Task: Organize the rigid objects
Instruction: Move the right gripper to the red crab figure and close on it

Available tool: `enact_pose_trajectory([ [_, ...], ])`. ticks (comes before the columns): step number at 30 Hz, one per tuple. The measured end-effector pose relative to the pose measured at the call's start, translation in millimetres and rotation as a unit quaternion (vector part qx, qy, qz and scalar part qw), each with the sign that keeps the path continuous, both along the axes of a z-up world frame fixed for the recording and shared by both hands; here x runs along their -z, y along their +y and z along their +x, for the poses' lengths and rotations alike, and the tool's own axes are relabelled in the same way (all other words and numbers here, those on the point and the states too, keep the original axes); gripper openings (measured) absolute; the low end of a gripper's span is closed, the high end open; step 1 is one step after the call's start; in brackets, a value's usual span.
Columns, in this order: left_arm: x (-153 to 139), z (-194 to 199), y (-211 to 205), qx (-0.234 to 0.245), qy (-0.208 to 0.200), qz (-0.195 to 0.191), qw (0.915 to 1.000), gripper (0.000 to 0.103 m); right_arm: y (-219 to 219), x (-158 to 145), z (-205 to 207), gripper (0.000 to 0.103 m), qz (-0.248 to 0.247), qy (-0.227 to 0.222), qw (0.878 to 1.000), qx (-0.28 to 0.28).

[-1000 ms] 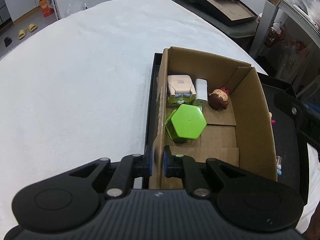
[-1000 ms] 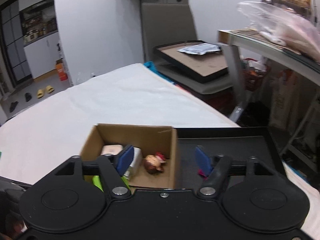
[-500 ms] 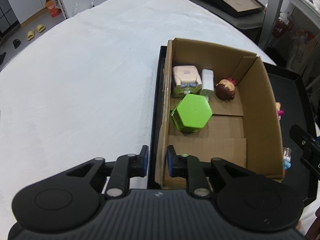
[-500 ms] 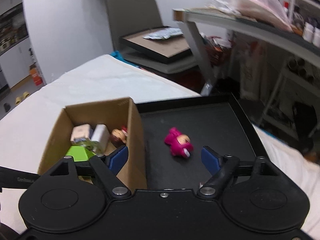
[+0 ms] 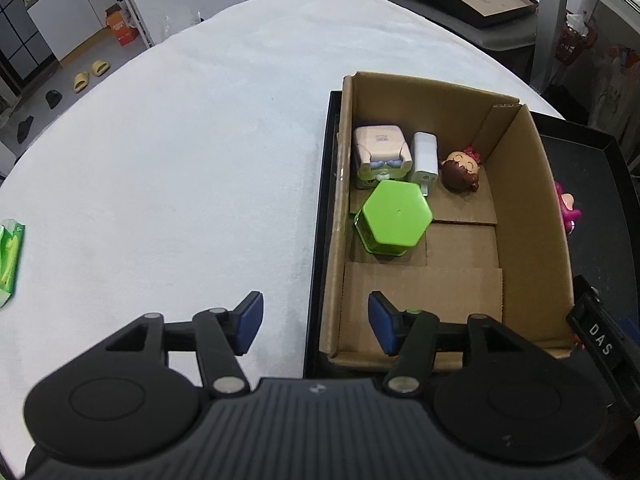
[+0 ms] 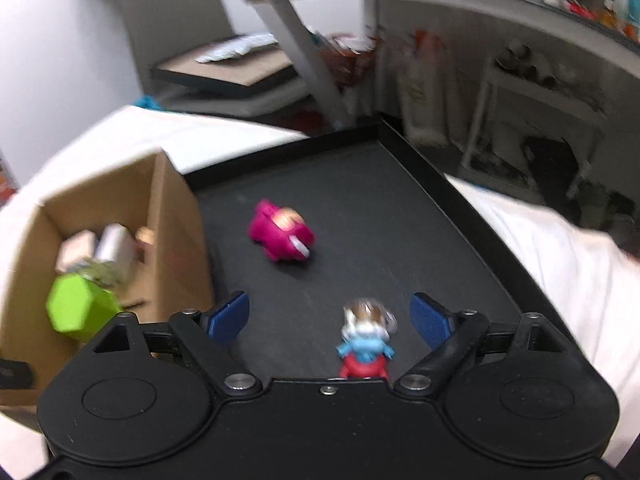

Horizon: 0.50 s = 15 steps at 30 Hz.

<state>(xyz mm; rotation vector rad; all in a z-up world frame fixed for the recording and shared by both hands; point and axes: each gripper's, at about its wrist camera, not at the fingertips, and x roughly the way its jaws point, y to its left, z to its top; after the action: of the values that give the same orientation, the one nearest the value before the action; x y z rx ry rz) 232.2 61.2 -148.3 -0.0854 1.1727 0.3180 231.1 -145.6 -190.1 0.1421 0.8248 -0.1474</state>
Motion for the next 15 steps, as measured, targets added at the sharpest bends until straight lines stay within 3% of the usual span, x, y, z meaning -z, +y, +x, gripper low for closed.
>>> enact_pose_trajectory([
  [2,-1,1,-3,0.002,0.002,0.008,1.0000,0.057,-6,6,-5,0.087,0.024,-0.014,1.000,0.014],
  [5,-2,3,-7,0.005,0.003,0.013,0.9999,0.058,-6,5,-6,0.087,0.019,-0.020,1.000,0.010],
  [15,1,10,-18,0.008,0.016,0.034,0.9993,0.059,-17,4,-3,0.082,0.043,-0.002,0.999,0.014],
])
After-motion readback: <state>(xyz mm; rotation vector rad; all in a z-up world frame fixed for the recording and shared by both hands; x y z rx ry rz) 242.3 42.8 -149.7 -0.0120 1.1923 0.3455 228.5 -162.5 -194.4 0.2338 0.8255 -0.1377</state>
